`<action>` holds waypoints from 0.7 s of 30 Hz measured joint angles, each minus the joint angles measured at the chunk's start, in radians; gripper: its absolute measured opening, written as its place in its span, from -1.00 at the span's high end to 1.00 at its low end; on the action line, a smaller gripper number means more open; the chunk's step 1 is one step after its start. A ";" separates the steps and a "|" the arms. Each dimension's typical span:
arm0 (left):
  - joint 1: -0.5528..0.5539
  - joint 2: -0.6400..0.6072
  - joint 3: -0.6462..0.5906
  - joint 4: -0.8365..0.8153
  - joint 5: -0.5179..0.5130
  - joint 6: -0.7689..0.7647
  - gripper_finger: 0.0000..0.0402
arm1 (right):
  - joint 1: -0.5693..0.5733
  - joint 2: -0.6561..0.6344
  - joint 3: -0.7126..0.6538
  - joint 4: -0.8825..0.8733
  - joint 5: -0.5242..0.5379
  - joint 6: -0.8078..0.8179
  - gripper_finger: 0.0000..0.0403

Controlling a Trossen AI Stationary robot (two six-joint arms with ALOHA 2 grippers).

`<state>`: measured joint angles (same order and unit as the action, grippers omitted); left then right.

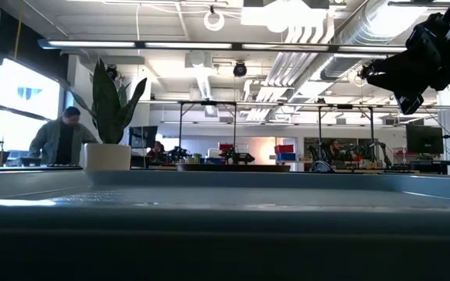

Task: Pick and place plate/cup/fork/spoon on tray
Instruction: Put the brown cup on the top left of the blue tray

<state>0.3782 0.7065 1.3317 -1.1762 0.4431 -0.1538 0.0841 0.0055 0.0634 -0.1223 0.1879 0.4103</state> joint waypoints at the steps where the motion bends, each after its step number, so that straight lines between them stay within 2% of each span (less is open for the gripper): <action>1: 0.000 0.021 0.026 -0.032 0.000 0.006 0.22 | 0.000 0.000 0.000 0.000 0.000 0.000 0.42; 6: -0.003 0.110 0.132 -0.196 -0.001 0.024 0.22 | 0.000 0.000 0.000 0.000 0.000 0.000 0.42; 10: -0.042 0.165 0.163 -0.287 0.041 -0.021 0.22 | 0.000 0.000 0.000 0.000 0.000 0.000 0.42; 21: -0.288 0.288 0.162 -0.348 0.045 -0.159 0.22 | 0.000 0.000 0.000 0.000 0.000 0.000 0.42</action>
<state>0.0904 0.9946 1.4940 -1.5243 0.4880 -0.3129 0.0841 0.0055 0.0634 -0.1221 0.1875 0.4103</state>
